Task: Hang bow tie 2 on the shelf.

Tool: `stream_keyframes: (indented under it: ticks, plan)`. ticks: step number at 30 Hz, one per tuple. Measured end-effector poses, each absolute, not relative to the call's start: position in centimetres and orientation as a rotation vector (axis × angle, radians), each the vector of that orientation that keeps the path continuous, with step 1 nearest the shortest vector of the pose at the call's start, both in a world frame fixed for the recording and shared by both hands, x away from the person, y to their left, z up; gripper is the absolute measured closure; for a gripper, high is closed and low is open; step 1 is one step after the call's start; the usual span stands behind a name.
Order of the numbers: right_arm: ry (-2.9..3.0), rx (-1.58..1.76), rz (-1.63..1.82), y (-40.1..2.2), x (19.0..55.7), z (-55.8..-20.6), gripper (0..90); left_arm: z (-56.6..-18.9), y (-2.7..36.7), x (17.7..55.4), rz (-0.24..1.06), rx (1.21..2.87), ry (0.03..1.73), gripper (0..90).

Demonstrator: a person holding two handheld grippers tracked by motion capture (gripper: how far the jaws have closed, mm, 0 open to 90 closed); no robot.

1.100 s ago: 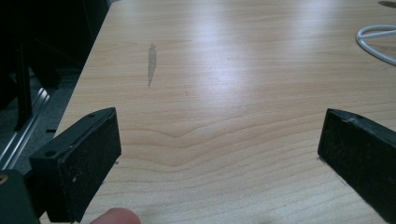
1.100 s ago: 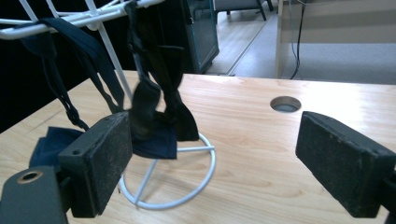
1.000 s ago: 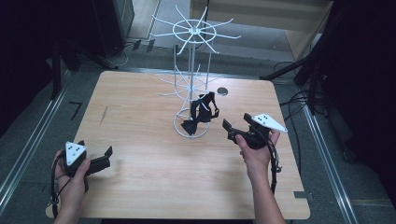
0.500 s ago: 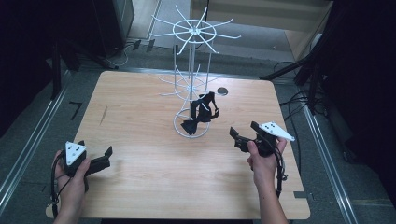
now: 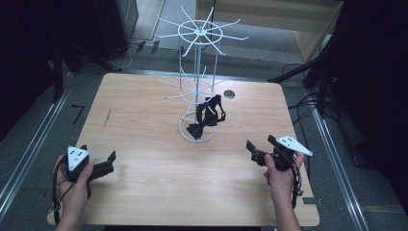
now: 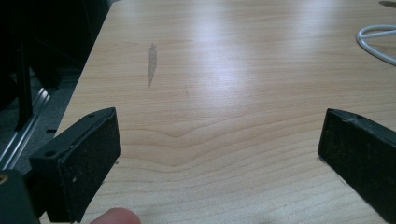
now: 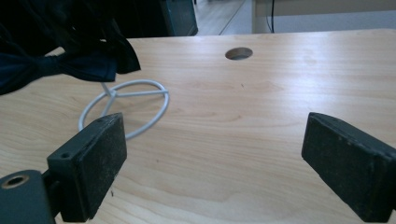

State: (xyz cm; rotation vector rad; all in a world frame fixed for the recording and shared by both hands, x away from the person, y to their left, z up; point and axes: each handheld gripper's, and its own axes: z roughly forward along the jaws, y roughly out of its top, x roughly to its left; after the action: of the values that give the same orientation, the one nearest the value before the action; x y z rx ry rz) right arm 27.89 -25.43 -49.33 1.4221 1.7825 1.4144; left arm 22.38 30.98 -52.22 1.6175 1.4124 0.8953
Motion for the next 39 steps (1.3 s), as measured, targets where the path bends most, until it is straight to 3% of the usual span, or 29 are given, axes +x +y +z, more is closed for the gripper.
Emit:
stream_keyframes:
  ticks: [39]
  plan:
    - [1.719, 1.529, 1.268, -33.3, 22.8, -52.9, 8.4, -52.2, 31.0, 22.3, 0.899, 1.620, 1.412, 0.0]
